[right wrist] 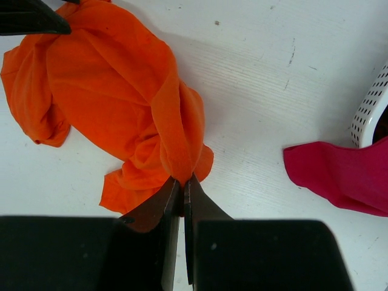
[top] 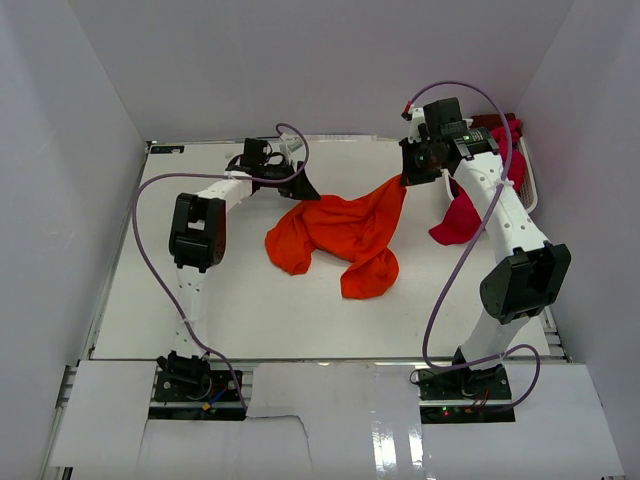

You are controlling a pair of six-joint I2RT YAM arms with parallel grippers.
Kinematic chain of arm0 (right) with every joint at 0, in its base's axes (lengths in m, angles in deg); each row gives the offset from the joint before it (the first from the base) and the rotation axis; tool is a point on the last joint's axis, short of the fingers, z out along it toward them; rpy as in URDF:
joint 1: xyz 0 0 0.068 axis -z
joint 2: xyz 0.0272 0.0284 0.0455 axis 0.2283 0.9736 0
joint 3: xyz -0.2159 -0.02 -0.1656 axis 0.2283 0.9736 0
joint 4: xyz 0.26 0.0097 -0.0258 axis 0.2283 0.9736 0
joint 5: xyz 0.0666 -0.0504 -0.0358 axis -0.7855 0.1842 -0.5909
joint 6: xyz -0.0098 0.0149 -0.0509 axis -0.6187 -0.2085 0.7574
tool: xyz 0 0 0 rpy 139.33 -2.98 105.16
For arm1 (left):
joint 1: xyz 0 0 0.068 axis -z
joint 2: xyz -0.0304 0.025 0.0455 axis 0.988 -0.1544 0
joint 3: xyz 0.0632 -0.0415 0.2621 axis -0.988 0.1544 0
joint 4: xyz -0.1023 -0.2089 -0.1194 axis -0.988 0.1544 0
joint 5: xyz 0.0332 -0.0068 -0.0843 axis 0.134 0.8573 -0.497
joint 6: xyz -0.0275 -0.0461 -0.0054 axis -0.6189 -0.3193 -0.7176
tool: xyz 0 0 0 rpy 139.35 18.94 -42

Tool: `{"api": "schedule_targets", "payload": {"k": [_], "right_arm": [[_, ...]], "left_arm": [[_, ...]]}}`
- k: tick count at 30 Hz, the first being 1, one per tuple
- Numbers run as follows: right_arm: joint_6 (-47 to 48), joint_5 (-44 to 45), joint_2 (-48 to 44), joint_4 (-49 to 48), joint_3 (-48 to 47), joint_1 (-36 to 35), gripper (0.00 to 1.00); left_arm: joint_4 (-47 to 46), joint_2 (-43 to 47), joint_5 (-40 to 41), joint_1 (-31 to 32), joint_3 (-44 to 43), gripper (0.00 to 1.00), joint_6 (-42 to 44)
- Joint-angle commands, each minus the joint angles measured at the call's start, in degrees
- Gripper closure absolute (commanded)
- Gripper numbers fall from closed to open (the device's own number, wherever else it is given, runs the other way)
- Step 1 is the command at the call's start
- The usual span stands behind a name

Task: Fold and stack the t-shirts
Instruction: Flatten out the tshirt

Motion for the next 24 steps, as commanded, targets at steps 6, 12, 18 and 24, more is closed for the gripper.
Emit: {"api": "schedule_targets", "payload": {"k": [6,12,18,24], "right_arm": [[0.77,-1.38,-3.33,-1.95,-0.35,0.08,0.92],[0.60,-1.91,-3.50,-2.47,0.27,0.08,0.92],[0.60,-1.56,-3.42,-2.74,0.44,0.08,0.92],[0.42,-0.86,-1.14,-2.74,-2.71,0.08,0.92]], "left_arm": [[2.28,-0.97,6.67,0.15,-1.82,0.24,2.47],[3.42,-1.50,7.28,0.76,-1.64,0.45,3.17],[5.27,-1.42,9.21,1.03,-3.84,0.93,1.86],[6.05,1.84,12.91,0.94,-7.17,1.00,0.45]]}}
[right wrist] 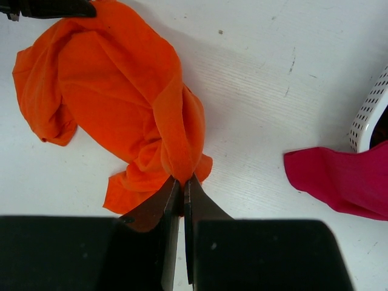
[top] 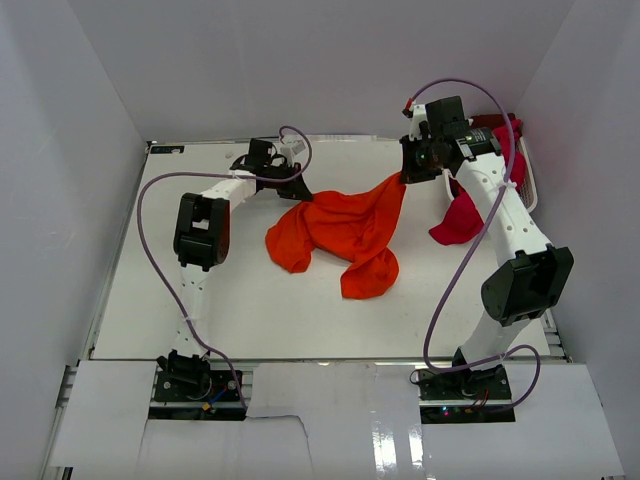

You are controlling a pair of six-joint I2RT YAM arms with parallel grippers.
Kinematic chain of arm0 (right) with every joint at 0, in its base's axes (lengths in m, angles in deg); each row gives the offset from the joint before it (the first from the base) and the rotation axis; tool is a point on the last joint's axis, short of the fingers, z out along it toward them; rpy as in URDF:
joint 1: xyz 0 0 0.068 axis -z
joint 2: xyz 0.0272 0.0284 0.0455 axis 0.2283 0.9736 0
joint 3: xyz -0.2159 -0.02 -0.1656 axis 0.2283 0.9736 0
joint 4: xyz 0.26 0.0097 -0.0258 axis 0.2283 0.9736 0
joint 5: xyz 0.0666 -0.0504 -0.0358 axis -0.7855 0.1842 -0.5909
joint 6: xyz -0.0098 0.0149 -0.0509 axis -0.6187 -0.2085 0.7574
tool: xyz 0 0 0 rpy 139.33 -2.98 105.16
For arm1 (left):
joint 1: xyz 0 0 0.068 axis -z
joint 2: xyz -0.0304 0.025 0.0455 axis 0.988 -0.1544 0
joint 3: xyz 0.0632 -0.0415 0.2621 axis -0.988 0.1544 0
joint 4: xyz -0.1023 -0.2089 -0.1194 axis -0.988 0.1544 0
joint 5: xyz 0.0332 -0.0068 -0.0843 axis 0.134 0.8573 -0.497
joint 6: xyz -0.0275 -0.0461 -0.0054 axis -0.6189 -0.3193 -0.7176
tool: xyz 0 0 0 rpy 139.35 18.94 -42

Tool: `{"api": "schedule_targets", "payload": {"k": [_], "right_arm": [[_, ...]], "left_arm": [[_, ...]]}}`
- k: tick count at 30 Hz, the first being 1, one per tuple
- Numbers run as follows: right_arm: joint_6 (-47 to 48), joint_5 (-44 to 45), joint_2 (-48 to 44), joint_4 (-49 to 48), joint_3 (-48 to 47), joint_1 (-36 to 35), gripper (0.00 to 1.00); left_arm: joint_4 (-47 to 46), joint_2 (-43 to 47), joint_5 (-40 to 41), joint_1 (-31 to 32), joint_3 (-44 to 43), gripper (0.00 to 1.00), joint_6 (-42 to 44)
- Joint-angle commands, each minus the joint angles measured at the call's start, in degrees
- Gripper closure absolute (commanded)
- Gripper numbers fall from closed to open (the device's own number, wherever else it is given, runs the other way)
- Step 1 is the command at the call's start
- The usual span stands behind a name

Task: Fold and stack the t-shirts
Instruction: Flatten out the tshirt

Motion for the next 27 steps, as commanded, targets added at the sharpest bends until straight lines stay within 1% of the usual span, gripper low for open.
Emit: {"api": "schedule_targets", "payload": {"k": [1,6,7,9,10,12,17,19,20,23,24,26,27], "right_arm": [[0.34,0.06,1.20,-1.49,-5.51,0.16,0.92],[-0.45,-0.02,7.09,1.93,-16.85,0.43,0.92],[-0.63,0.32,8.50,2.20,-19.39,0.43,0.92],[-1.07,1.46,9.47,1.68,-20.99,0.69,0.92],[-1.16,1.47,9.56,1.67,-21.00,0.69,0.92],[-1.42,3.92,9.91,0.80,-21.70,1.22,0.92],[-2.74,4.37,11.06,0.62,-25.48,5.34,0.92],[-3.61,4.46,10.19,0.36,-25.22,7.10,0.92],[-3.71,4.54,9.74,0.01,-23.66,7.37,0.92],[-3.97,4.46,6.58,-3.24,-19.52,7.64,0.92],[-4.06,3.85,4.84,-5.34,-16.55,7.64,0.92],[-4.76,-0.01,2.72,-7.46,-13.98,7.64,0.92],[-5.02,-2.90,2.27,-8.95,-12.32,7.64,0.92]], "left_arm": [[1.64,5.86,2.92,0.35,-4.33,1.00,-0.25],[7.87,8.77,6.88,0.26,-11.62,1.00,0.36],[8.50,10.34,8.62,0.35,-11.90,1.00,0.54],[8.85,14.19,11.00,0.26,-10.24,1.00,0.80],[8.85,14.22,11.01,0.26,-9.53,1.00,0.81],[8.77,18.51,12.59,0.35,-7.69,1.00,0.89],[8.59,27.82,14.44,0.96,-1.63,1.00,0.20],[8.94,30.38,14.97,1.67,0.31,1.00,-0.42],[9.12,33.35,16.36,1.93,2.58,1.00,-0.69],[9.12,38.11,19.79,2.46,8.02,1.00,-0.51],[9.12,40.74,23.28,2.46,8.92,1.00,0.01],[9.29,42.86,27.08,2.46,10.42,1.00,0.89],[9.55,44.18,31.01,2.29,10.25,1.00,1.33]]}}
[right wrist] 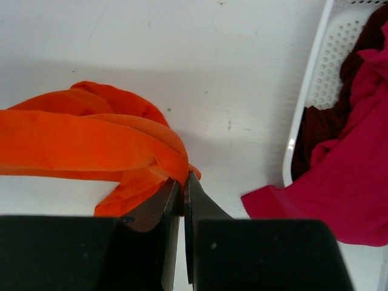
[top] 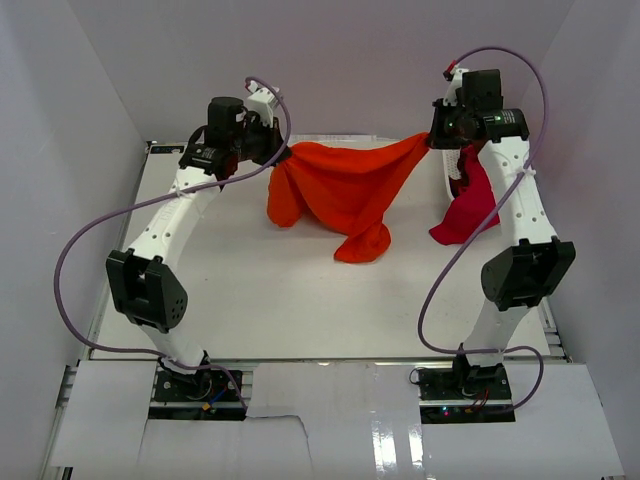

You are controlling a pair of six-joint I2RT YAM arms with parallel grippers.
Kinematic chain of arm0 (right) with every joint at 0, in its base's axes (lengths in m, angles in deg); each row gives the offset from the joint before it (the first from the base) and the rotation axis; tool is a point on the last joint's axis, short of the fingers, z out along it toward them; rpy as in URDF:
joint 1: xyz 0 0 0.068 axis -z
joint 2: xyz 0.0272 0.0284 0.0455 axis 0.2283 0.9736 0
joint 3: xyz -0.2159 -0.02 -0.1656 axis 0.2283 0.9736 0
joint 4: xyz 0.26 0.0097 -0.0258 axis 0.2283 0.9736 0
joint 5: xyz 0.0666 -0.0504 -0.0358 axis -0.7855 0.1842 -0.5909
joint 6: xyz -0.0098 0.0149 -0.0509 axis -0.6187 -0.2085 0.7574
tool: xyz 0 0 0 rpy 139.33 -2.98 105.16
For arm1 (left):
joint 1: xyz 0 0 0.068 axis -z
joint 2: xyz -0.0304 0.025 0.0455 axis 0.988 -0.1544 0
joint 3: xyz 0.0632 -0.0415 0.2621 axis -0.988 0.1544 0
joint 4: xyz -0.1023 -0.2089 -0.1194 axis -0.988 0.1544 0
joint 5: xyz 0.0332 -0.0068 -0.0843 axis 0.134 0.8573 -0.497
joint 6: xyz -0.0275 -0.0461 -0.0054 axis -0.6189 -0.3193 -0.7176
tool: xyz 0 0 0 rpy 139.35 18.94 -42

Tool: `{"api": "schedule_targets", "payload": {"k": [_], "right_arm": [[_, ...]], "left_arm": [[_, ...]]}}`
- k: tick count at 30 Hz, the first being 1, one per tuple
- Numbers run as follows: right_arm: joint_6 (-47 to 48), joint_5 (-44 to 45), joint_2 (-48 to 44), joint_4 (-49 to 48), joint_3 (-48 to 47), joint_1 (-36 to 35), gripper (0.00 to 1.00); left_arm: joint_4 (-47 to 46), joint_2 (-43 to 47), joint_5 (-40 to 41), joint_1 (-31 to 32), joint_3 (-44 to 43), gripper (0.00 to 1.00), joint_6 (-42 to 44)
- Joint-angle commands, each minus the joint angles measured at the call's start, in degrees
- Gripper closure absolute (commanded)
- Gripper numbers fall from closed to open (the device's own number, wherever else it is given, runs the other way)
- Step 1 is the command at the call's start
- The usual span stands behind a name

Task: Fold and stack the t-shirts
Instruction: Flatten out the tshirt

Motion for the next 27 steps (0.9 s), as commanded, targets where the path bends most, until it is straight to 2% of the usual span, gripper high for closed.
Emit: {"api": "schedule_targets", "payload": {"k": [1,3,6,8,12,15,18,20,21,23,27], "right_arm": [[-1.62,-6.98,-5.14,-6.78,3.04,-0.97,0.92],[-1.18,-7.88,-5.23,-6.26,1.30,-1.94,0.92],[1.45,-2.10,-4.79,-2.13,-4.23,-7.54,0.92],[2.07,-0.94,-6.45,-1.59,-5.30,-9.41,0.92],[2.51,1.96,-12.69,-4.83,-1.72,-13.36,0.92],[4.09,10.81,-20.68,-11.24,7.41,-17.84,0.92],[4.36,16.53,-28.59,-17.12,16.12,-18.20,0.92],[8.30,20.14,-33.33,-19.51,19.81,-18.20,0.92],[9.27,23.82,-34.22,-20.65,20.18,-18.12,0.92],[11.91,24.99,-33.98,-20.23,18.18,-17.24,0.92],[13.15,21.15,-30.99,-19.00,14.31,-14.17,0.92]], "left_arm": [[1.23,5.13,11.22,-0.51,0.55,1.00,1.25],[3.94,5.05,12.64,-0.69,-2.96,1.00,0.81],[10.36,2.59,14.66,-1.04,-10.06,1.00,-0.60],[11.34,3.28,14.49,-0.95,-10.97,1.00,-1.56],[9.32,8.72,15.01,-1.04,-7.12,1.00,-2.36],[6.08,15.49,16.77,-0.86,-1.33,1.00,-2.01],[3.61,22.43,21.16,-0.95,2.46,1.00,-1.57],[2.12,26.29,24.57,-0.95,5.02,1.00,-0.87],[1.76,27.01,26.77,-1.04,5.63,1.00,-0.52],[1.58,27.72,28.80,-1.04,6.34,1.00,-0.07],[0.79,27.38,27.07,-3.22,6.70,1.00,-1.56]]}}
